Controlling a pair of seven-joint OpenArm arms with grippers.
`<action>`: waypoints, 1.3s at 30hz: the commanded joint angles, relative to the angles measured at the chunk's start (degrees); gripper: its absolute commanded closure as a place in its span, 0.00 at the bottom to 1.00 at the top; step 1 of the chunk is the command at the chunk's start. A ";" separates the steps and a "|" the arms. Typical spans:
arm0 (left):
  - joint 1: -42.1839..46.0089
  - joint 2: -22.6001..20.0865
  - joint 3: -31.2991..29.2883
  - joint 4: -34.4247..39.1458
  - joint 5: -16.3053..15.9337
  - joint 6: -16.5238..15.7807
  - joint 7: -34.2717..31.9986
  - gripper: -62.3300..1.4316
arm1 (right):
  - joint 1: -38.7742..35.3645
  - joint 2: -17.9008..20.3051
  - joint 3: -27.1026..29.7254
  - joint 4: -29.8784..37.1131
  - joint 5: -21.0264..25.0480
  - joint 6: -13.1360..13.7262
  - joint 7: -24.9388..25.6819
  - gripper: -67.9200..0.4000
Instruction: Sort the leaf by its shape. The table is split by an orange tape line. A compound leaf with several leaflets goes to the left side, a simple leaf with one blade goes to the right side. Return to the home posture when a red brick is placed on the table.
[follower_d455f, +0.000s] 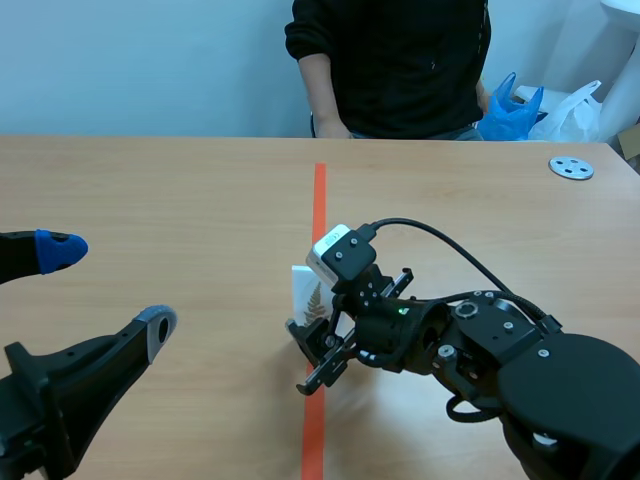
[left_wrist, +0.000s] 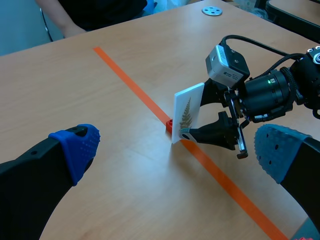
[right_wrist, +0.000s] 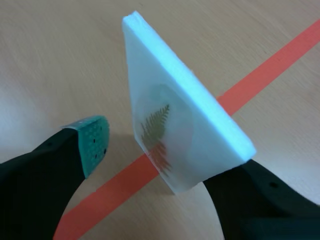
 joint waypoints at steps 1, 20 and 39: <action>-0.15 0.28 0.04 0.44 -0.37 -0.31 -0.74 0.00 | 0.68 0.44 0.37 1.38 0.37 0.07 0.17 0.62; -0.15 0.28 0.04 0.44 -0.37 -0.31 -0.76 0.00 | 0.68 0.57 1.81 3.04 2.21 0.11 -0.04 0.90; -0.15 0.28 0.04 0.44 -0.39 -0.31 -0.79 0.00 | -0.26 4.11 23.80 11.30 13.31 -1.75 -7.69 0.93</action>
